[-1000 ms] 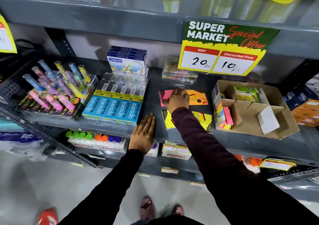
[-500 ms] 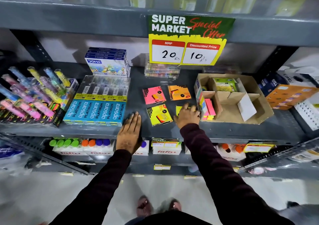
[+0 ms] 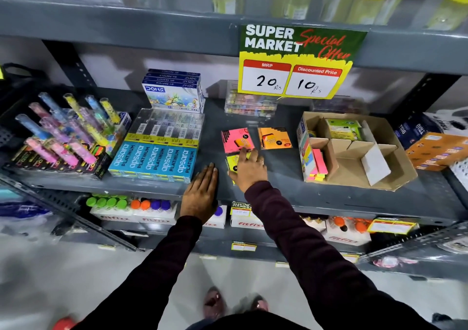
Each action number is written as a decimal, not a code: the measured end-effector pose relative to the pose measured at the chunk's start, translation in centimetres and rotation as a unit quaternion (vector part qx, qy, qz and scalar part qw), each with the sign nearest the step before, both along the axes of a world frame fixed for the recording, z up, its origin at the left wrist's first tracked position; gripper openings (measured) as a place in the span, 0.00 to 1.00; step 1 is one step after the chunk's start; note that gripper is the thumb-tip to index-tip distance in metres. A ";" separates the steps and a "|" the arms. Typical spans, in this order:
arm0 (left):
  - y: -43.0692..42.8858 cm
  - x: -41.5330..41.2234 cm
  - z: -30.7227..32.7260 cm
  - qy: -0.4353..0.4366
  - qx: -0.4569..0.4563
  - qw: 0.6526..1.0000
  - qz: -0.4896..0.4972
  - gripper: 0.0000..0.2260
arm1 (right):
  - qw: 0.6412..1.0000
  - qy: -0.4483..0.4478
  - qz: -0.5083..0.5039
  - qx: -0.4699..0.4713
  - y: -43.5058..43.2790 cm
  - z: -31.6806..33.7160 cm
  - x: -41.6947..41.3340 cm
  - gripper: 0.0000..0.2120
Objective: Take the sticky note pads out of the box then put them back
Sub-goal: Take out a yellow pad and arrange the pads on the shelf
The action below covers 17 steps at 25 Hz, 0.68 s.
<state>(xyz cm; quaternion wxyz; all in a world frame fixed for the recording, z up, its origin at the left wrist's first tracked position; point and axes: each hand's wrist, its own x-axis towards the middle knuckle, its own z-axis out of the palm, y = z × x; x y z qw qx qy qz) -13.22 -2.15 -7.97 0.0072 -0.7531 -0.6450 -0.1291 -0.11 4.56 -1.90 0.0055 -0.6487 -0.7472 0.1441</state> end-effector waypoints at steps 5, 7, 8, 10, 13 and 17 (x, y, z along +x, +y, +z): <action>0.2 0.2 0.4 -0.001 -0.014 1.000 -0.002 0.37 | 0.999 0.005 -0.038 0.005 -0.5 -0.5 0.6 0.44; 0.2 0.3 0.4 0.002 -0.016 1.000 -0.004 0.37 | 0.999 -0.004 -0.043 0.015 -0.7 -0.3 0.7 0.44; 0.1 0.3 0.4 0.003 -0.017 1.000 -0.005 0.37 | 0.999 -0.008 -0.041 0.019 -0.8 -0.1 0.9 0.44; 0.0 0.4 0.5 0.002 -0.018 1.000 -0.004 0.37 | 0.998 -0.001 -0.045 0.035 -1.1 0.7 2.0 0.45; 0.1 0.6 0.3 0.006 -0.007 1.000 -0.008 0.36 | 0.991 0.018 -0.083 0.108 -1.5 2.4 5.4 0.47; 0.4 0.6 0.3 0.024 -0.003 1.000 -0.005 0.38 | 0.962 0.042 -0.188 0.194 -0.8 5.1 13.3 0.48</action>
